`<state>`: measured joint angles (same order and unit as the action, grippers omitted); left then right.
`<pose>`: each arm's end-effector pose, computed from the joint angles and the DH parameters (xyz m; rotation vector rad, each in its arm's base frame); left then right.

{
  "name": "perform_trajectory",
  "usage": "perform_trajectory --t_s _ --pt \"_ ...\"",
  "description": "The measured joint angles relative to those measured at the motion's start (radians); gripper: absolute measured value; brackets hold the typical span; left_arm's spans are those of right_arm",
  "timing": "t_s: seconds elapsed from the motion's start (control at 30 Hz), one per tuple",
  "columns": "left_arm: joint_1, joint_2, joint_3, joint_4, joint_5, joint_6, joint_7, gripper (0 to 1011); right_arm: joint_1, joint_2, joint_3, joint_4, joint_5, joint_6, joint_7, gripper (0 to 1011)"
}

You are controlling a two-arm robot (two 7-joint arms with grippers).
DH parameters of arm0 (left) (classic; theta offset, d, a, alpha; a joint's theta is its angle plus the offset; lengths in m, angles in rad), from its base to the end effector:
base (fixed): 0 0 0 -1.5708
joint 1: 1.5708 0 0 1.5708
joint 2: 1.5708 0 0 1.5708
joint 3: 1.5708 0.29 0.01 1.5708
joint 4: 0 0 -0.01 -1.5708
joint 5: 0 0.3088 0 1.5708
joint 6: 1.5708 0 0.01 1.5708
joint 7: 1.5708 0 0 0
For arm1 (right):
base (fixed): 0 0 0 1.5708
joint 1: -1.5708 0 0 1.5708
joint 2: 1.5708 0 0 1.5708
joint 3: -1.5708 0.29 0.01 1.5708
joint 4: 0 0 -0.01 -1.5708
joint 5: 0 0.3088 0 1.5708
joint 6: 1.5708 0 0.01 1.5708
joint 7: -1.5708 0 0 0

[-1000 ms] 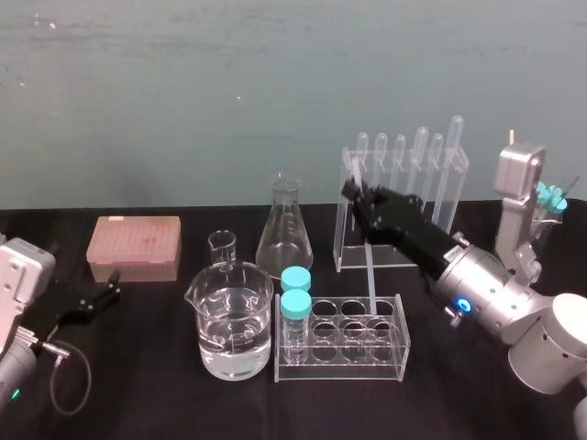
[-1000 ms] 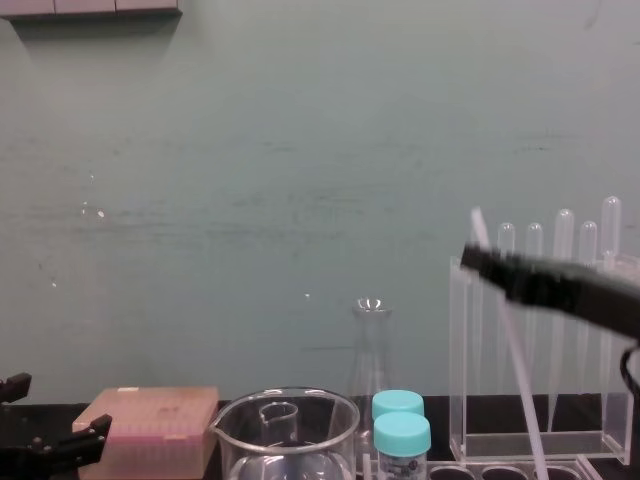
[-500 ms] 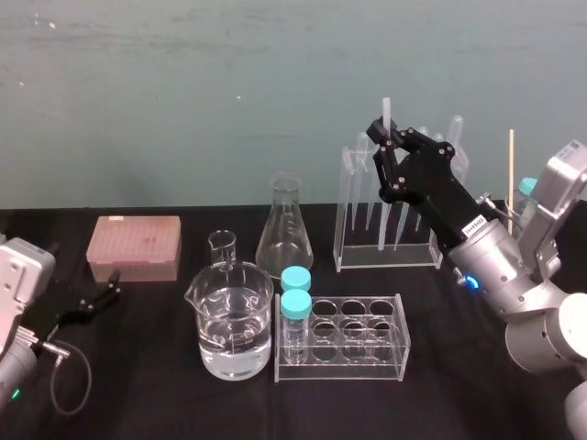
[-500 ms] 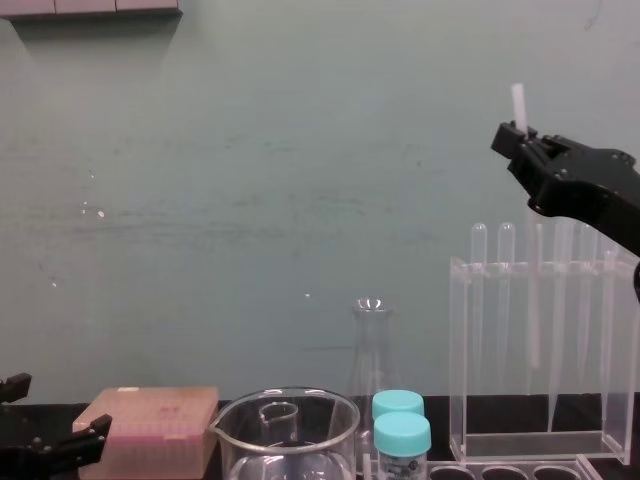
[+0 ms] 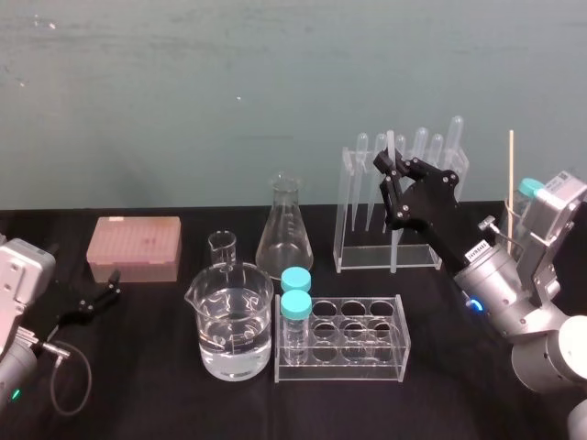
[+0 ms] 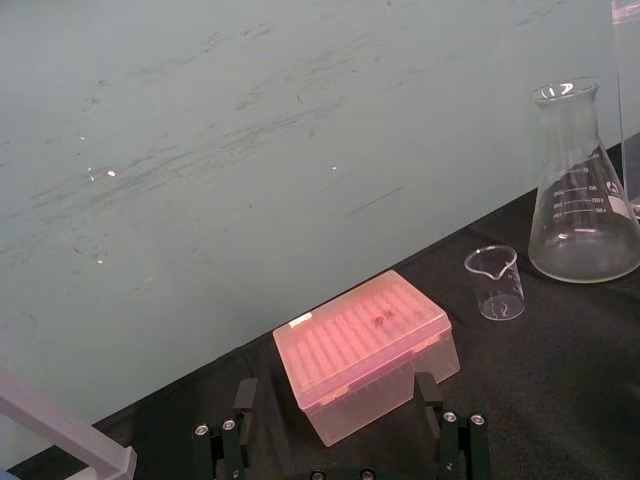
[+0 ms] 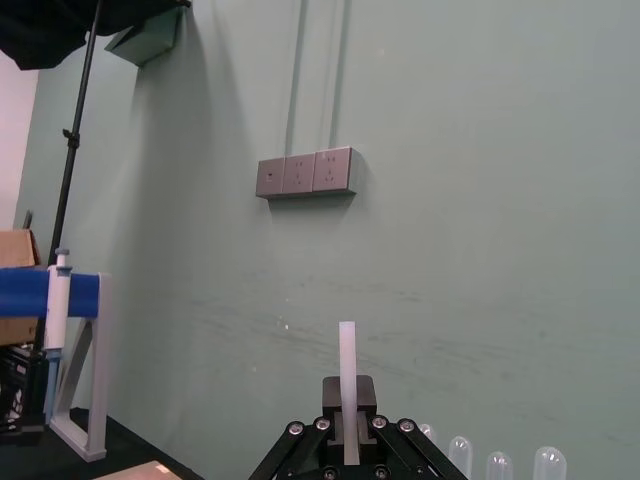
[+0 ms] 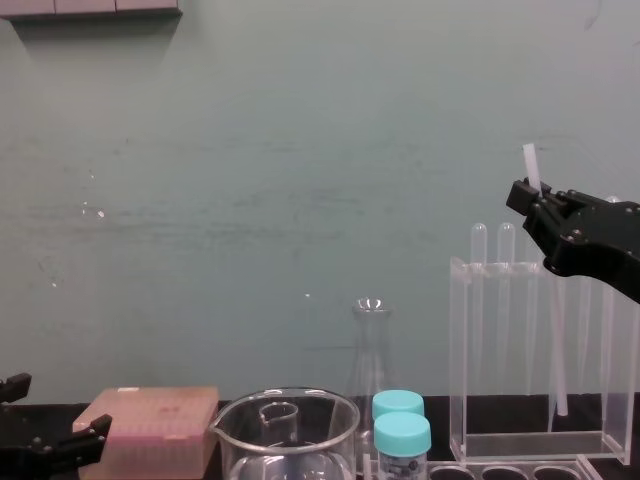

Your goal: Pick up the stirring rod with one hand, then place it down.

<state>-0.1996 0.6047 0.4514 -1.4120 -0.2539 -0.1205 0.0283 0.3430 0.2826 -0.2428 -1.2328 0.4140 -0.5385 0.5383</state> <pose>0.3581 0.0827 -0.3022 0.3045 -0.2851 1.2480 0.4177 -0.0425 -0.2803 0.3357 -0.3832 -0.9086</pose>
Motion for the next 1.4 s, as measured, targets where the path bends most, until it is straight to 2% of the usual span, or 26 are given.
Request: perform_trajectory --t_s 1.4 --pt "0.000 0.000 0.000 0.000 0.000 0.000 0.000 1000 0.002 0.002 -0.004 -0.005 0.010 0.002 0.003 67"
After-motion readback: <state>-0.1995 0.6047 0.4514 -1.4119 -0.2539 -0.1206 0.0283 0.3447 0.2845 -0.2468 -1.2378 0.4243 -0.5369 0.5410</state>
